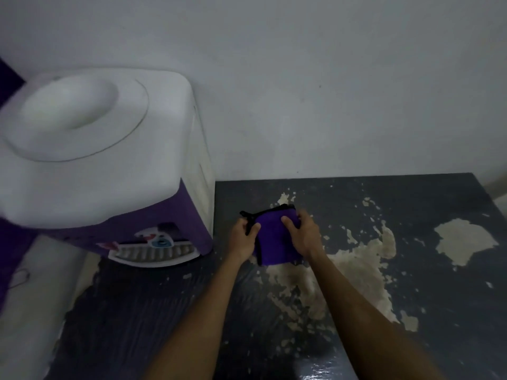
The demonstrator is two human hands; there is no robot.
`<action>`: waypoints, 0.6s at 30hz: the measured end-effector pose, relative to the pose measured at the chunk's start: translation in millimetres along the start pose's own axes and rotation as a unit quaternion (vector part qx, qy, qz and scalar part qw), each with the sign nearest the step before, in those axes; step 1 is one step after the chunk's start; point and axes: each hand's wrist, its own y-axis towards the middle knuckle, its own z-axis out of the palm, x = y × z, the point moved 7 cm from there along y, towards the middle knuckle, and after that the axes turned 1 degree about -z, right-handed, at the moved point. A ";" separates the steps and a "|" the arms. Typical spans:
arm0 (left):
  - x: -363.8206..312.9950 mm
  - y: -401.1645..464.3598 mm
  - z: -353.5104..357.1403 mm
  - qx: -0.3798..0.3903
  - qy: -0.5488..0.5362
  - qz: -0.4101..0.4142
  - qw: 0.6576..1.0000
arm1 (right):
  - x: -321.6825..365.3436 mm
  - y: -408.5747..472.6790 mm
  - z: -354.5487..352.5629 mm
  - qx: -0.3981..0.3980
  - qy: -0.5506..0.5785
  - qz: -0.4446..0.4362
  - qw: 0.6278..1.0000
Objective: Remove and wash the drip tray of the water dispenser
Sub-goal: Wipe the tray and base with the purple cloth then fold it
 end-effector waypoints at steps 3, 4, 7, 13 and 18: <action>5.0 -14.0 -10.9 -0.011 -0.013 0.005 1.000 | 13.5 -12.9 0.5 0.002 0.020 -0.027 0.999; 7.6 -18.0 -14.7 -0.014 -0.016 0.004 1.000 | 18.7 -17.9 1.6 0.009 0.030 -0.039 0.999; 17.4 -27.4 -26.7 -0.022 -0.026 -0.003 0.999 | 34.4 -33.1 5.0 0.035 0.060 -0.063 0.996; 38.3 -49.0 -47.9 -0.025 -0.112 -0.026 0.993 | 60.5 -66.0 22.3 0.110 0.218 -0.021 0.969; 58.2 -67.2 -51.0 0.024 -0.260 -0.077 0.962 | 74.1 -89.7 40.4 0.154 0.308 0.012 0.939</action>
